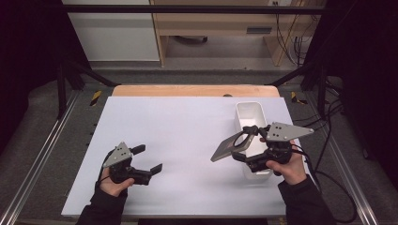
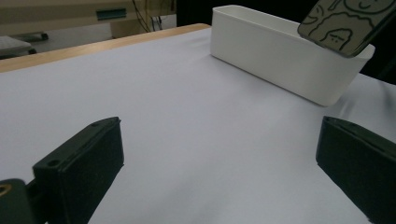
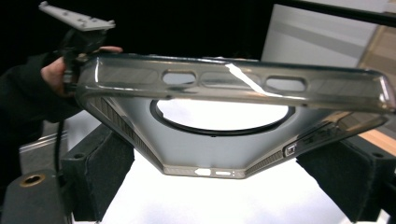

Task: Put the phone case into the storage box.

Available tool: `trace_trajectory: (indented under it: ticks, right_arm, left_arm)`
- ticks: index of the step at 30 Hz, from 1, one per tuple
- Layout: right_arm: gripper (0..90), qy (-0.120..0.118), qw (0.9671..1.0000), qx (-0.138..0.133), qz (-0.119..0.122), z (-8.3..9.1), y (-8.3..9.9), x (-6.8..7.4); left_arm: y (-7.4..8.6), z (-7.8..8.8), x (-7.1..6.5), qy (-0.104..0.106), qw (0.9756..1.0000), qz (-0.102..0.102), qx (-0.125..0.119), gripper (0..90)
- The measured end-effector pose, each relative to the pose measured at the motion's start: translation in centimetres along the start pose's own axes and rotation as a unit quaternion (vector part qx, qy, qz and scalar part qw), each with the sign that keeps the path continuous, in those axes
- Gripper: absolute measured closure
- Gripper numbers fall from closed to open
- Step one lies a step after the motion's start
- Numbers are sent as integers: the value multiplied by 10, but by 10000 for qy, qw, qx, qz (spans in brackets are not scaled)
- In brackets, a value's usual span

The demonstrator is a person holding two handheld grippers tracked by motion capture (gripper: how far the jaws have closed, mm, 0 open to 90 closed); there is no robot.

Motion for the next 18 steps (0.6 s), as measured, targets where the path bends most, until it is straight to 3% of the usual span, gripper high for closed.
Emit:
trace_trajectory:
  ticks: [7, 18]
  right_arm:
    - [120, 371, 9993, 102, -36, 6, -9, -9]
    - [120, 682, 9975, 175, -113, 10, -18, -20]
  left_arm:
    - [6, 16, 21, -389, 9991, 77, -161, 5]
    - [14, 32, 40, -819, 9959, 53, -378, 5]
Point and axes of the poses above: each handheld gripper's, and its own axes: z roughly backward along the jaws, y roughly out of its underside, x roughly to its left, the point moved 7 cm from there along -z, roughly forward along the jaws, and after that the axes turned 13 degrees about z, right-handed, at the moved point
